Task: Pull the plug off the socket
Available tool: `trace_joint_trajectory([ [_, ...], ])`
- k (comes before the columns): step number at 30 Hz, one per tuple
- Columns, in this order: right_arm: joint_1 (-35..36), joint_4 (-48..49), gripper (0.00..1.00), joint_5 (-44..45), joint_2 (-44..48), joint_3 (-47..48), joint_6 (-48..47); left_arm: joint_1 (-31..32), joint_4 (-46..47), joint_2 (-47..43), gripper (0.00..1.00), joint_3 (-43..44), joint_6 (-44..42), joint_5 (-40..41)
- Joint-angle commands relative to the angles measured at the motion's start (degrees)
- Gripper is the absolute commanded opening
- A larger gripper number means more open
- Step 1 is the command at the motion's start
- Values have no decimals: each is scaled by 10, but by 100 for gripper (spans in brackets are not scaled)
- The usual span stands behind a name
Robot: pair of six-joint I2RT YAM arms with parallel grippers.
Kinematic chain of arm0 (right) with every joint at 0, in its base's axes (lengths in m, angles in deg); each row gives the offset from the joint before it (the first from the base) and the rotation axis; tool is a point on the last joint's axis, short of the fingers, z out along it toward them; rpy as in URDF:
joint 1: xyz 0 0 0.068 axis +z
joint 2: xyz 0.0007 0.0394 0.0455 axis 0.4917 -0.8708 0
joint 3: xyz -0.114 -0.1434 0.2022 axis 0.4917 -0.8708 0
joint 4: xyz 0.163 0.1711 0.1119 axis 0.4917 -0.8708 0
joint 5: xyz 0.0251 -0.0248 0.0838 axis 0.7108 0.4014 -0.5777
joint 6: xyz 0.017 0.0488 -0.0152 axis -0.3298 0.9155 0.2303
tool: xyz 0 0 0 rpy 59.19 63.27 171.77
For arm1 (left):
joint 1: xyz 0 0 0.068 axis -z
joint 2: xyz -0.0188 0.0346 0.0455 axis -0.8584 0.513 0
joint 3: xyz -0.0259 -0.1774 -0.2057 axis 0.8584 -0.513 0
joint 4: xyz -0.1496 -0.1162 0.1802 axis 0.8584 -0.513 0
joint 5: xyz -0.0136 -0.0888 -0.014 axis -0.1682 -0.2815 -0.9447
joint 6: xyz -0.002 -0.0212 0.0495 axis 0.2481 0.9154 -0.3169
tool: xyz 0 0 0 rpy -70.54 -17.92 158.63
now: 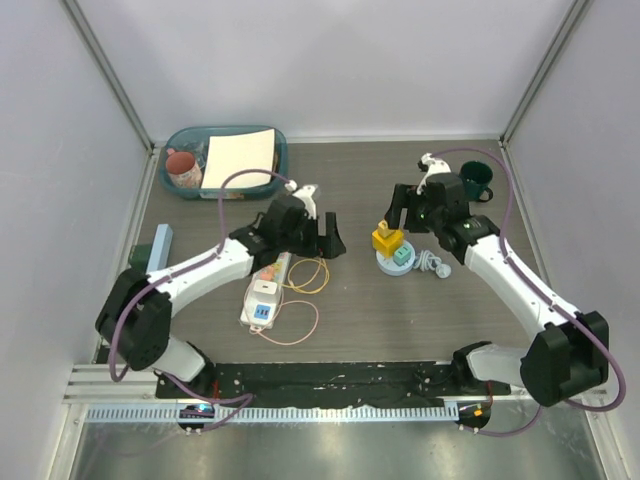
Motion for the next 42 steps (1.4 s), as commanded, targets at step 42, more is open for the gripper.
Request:
trace_joint_trajectory([
  [42, 17, -84, 71, 14, -141, 131, -34, 97, 771, 386, 95, -30, -110, 9],
])
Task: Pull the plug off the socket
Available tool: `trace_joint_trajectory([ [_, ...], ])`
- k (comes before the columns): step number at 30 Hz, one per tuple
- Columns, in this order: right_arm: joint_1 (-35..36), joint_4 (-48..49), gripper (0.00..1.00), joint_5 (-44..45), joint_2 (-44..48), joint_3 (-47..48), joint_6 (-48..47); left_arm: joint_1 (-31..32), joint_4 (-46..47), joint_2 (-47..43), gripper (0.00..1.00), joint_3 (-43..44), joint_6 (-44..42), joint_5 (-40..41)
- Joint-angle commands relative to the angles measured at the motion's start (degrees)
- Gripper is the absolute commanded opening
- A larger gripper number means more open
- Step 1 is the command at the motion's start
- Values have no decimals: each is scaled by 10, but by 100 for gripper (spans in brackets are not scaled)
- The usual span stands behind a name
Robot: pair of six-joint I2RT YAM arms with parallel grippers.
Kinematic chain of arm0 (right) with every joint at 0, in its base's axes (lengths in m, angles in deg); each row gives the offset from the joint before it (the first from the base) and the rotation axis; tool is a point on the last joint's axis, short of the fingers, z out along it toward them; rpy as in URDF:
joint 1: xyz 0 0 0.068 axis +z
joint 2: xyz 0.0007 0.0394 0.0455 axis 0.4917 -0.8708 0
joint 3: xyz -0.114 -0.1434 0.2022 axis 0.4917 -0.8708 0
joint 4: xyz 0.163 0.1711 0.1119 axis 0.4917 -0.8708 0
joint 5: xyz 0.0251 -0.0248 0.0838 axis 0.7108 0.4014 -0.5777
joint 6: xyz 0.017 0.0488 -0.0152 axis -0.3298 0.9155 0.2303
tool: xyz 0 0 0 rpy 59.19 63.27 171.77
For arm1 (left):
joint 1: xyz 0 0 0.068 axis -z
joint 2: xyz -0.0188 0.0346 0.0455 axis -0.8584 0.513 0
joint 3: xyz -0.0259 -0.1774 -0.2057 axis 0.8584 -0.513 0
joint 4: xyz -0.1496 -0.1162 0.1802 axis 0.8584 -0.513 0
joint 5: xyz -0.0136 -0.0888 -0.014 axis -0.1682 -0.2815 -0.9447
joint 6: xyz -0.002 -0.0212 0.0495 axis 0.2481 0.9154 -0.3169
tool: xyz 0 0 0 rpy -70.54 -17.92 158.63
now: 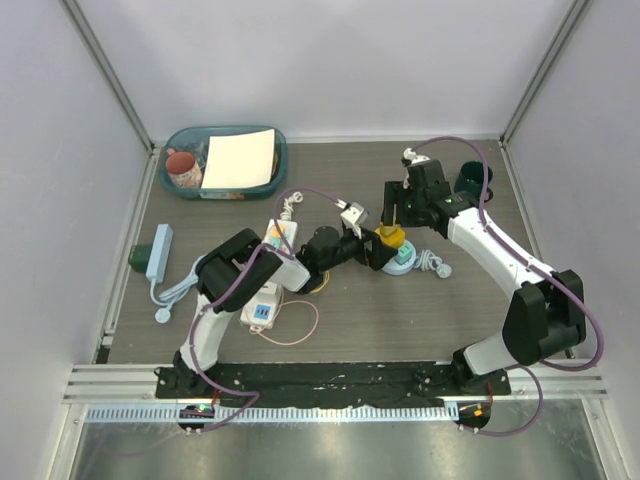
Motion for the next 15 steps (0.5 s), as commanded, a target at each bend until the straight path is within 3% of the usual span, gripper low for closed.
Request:
trace_joint_trajectory([
  [1, 0, 4, 71, -28, 0, 11, -15, 0, 52, 17, 96, -3, -21, 26],
  [15, 1, 1, 73, -19, 3, 8, -31, -33, 96, 29, 99, -21, -25, -25],
])
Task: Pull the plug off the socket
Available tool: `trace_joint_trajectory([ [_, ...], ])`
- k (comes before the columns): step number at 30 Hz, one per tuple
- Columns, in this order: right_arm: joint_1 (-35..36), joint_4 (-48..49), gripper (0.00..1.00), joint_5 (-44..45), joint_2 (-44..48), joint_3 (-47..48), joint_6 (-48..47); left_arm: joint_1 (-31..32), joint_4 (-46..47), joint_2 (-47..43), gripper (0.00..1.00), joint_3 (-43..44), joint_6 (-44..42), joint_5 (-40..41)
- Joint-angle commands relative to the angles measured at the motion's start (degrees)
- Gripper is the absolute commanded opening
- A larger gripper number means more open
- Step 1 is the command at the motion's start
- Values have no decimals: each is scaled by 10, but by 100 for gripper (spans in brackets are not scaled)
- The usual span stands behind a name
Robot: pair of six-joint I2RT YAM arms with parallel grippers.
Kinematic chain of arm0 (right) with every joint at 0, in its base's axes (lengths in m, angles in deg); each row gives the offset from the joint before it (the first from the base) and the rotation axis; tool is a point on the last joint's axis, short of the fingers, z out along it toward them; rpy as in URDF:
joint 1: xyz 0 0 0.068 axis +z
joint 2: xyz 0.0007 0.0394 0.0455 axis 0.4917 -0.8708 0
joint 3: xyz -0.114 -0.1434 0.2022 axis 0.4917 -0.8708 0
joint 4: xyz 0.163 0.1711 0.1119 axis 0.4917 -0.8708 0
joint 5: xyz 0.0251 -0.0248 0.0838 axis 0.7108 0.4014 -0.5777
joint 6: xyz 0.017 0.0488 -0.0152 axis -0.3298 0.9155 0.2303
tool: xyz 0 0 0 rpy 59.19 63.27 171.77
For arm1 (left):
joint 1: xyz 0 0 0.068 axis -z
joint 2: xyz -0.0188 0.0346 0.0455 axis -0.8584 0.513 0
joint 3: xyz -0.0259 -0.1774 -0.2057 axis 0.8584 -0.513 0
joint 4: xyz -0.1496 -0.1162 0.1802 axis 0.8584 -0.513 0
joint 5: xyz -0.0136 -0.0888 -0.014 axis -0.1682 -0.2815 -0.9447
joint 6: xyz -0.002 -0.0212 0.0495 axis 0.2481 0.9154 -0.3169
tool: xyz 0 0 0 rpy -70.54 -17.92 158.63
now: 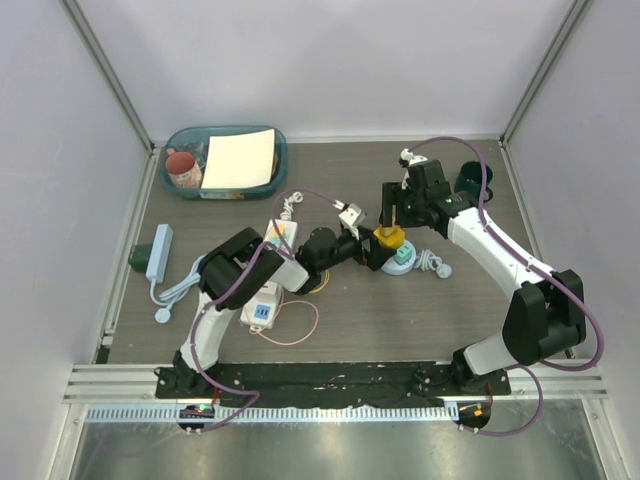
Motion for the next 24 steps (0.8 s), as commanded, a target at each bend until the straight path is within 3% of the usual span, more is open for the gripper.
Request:
trace_joint_trajectory([
  [1, 1, 1, 73, 1, 5, 7, -9, -29, 54, 8, 98, -21, 13, -21],
  [10, 1, 0, 73, 1, 15, 1, -8, -43, 66, 20, 95, -9, 36, -67],
  [24, 1, 14, 73, -14, -12, 21, -4, -34, 67, 57, 95, 26, 43, -63],
])
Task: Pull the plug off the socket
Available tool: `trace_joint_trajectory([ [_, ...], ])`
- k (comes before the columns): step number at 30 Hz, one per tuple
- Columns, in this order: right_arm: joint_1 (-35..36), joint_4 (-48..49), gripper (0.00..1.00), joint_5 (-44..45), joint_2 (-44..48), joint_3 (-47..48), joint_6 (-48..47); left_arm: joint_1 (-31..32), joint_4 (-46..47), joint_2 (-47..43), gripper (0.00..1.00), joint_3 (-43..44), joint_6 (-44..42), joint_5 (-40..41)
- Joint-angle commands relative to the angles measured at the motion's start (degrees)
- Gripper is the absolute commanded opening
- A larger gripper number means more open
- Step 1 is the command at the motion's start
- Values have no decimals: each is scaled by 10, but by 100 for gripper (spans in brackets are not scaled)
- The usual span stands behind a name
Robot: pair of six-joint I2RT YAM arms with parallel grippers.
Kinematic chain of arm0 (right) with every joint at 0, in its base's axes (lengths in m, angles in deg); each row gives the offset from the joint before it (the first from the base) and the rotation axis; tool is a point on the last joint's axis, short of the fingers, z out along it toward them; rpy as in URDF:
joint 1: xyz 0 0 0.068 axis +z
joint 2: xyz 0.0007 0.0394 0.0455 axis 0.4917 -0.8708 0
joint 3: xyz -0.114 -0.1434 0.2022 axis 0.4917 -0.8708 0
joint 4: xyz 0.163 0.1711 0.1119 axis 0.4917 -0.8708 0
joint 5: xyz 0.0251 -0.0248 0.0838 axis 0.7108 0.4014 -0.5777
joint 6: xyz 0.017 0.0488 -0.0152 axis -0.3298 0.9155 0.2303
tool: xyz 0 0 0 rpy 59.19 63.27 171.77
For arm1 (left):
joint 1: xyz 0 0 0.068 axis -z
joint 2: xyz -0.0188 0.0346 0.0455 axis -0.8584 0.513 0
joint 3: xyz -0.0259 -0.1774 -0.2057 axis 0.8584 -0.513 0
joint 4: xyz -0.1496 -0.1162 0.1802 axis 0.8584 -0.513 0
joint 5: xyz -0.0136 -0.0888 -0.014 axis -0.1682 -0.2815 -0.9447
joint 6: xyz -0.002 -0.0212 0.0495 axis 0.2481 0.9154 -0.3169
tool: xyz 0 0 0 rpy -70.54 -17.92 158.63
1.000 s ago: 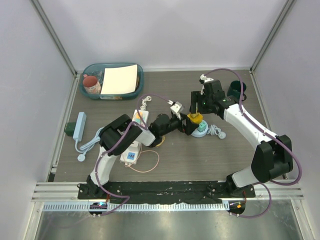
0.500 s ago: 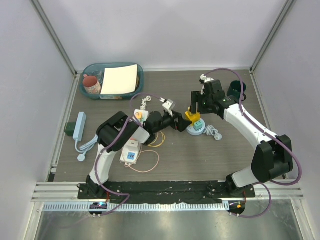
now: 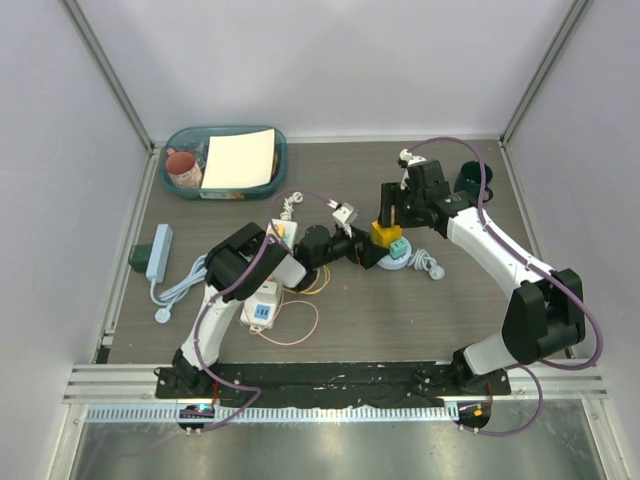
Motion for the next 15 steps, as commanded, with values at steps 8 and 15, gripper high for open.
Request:
trace_joint_trajectory([
  [8, 1, 27, 72, 14, -27, 21, -7, 2, 16, 18, 93, 47, 16, -10],
  [15, 0, 31, 76, 67, -27, 30, -8, 2, -19, 12, 93, 54, 11, -4],
])
